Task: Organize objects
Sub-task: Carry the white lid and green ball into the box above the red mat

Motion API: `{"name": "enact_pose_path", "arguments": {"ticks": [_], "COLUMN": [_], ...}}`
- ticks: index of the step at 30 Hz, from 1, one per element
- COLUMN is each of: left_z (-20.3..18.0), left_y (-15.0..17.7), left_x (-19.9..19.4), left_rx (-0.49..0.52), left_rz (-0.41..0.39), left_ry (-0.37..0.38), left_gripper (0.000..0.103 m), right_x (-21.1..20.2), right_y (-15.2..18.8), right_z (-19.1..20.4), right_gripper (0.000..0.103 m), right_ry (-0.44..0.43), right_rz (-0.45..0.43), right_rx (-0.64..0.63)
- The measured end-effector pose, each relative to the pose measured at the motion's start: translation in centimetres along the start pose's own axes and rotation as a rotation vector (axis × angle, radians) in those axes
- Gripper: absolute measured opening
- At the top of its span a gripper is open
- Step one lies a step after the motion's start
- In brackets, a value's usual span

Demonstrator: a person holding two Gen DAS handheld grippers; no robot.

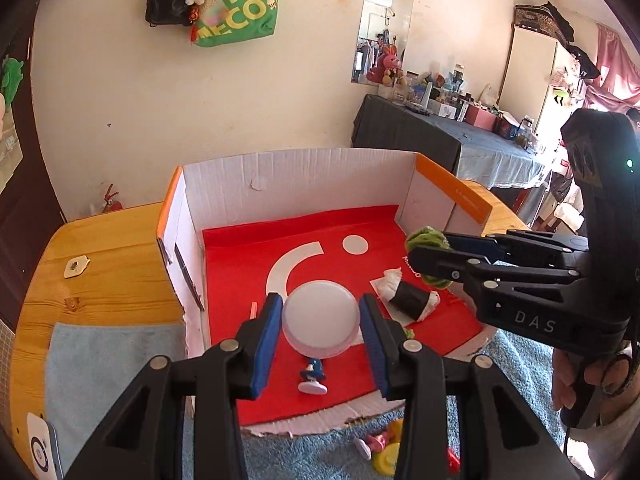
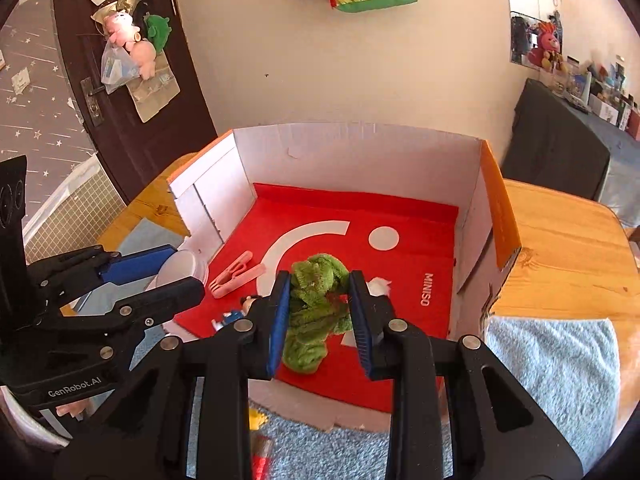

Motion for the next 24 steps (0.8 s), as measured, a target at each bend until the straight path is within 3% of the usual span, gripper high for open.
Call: {"name": "enact_pose_path", "arguments": {"ticks": [11,24], "left_z": [2.5,4.0], "left_y": [-3.4,-3.5], "left_x": [5.0,11.4], "left_rx": [0.036,0.1], "left_rz": [0.07,0.202], "left_ry": [-0.088,-0.168], "left_gripper": [0.041,0.041], "right_x": [4.8,11.5], "right_y": [-3.3,-4.0], "right_z": [-0.9,-2.9], "right_gripper": [0.027,0.027], "right_ry": [0.11,0.216], "right_rz": [0.091,0.288], "right_rx": [-0.089,-0.117]}}
Point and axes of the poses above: each gripper's, at about its wrist camera, not at the fingertips, and x roughly the way its jaws point, z to its left, y to its underside, the point moved 3 cm from there along x, roughly the way its jaws point, and after that the axes turned 6 degrees about y, right-handed, at the moved point
